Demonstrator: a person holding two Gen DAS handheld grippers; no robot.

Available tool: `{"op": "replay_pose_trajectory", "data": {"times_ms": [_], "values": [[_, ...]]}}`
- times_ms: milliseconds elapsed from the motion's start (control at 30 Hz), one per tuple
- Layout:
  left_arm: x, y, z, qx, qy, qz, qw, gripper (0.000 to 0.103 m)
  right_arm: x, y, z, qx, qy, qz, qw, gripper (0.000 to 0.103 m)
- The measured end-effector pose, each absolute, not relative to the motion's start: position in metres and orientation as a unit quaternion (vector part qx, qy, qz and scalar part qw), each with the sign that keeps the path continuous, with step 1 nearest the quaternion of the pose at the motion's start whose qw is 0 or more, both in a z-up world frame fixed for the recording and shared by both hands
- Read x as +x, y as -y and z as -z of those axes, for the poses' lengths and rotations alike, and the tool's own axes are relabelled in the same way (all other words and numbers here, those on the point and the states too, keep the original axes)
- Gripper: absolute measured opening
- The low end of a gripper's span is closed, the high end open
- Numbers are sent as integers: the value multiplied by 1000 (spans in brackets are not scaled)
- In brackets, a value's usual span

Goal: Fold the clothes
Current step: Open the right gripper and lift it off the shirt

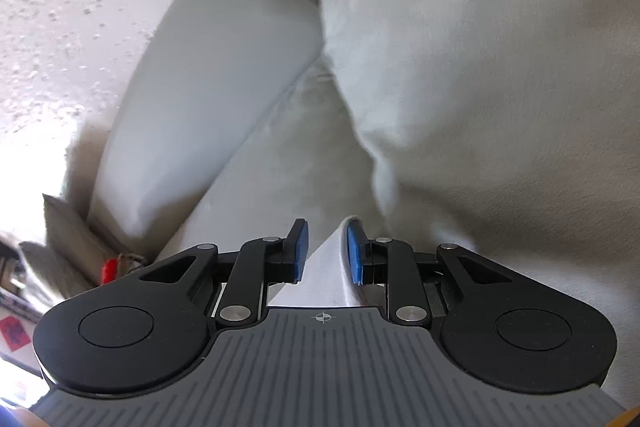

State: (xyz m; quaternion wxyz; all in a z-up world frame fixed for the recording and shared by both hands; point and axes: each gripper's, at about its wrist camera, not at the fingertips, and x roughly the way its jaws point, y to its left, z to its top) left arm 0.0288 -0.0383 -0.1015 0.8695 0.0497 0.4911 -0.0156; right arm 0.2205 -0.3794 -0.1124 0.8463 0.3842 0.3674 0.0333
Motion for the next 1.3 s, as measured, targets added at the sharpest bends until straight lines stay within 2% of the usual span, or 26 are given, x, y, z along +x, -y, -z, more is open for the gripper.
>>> {"op": "replay_pose_trajectory", "data": {"times_ms": [167,300,333,367,433,533,567,600,633,667,733,800,833,867,967,1167,1300], "values": [[30,39,100,51,-491,16,869,80,215,397,113,427,-347,-37,834,51],[31,40,99,52,-492,15,869,80,218,374,108,368,-364,-61,853,53],[31,40,99,52,-492,15,869,80,219,365,107,350,-370,-78,857,49],[31,40,99,53,-492,15,869,80,220,357,106,332,-376,-96,860,37],[32,40,98,53,-492,15,869,80,224,339,109,284,-403,-121,861,22],[32,41,98,53,-492,15,869,80,229,320,121,215,-462,-110,854,21],[32,41,98,53,-492,15,869,80,229,320,124,198,-472,-93,854,18],[32,41,97,52,-492,15,869,80,228,320,126,184,-478,-75,855,20],[31,41,98,52,-491,16,870,80,227,323,125,179,-477,-58,859,14],[31,40,98,52,-490,16,870,80,225,326,123,178,-471,-41,863,1],[31,40,98,55,-486,17,872,82,220,333,118,177,-459,-8,870,1],[28,41,98,61,-478,17,876,83,210,336,110,193,-447,4,873,7],[27,41,97,65,-473,17,878,83,202,331,103,194,-439,9,877,13],[25,40,95,66,-470,16,880,83,191,325,95,191,-430,12,883,14],[18,34,83,70,-464,7,883,73,149,308,69,192,-402,0,895,15],[-10,10,38,80,-433,19,897,75,54,279,18,179,-359,-46,915,27],[-29,-2,29,87,-426,22,900,78,23,263,16,158,-373,-76,911,31]]}}
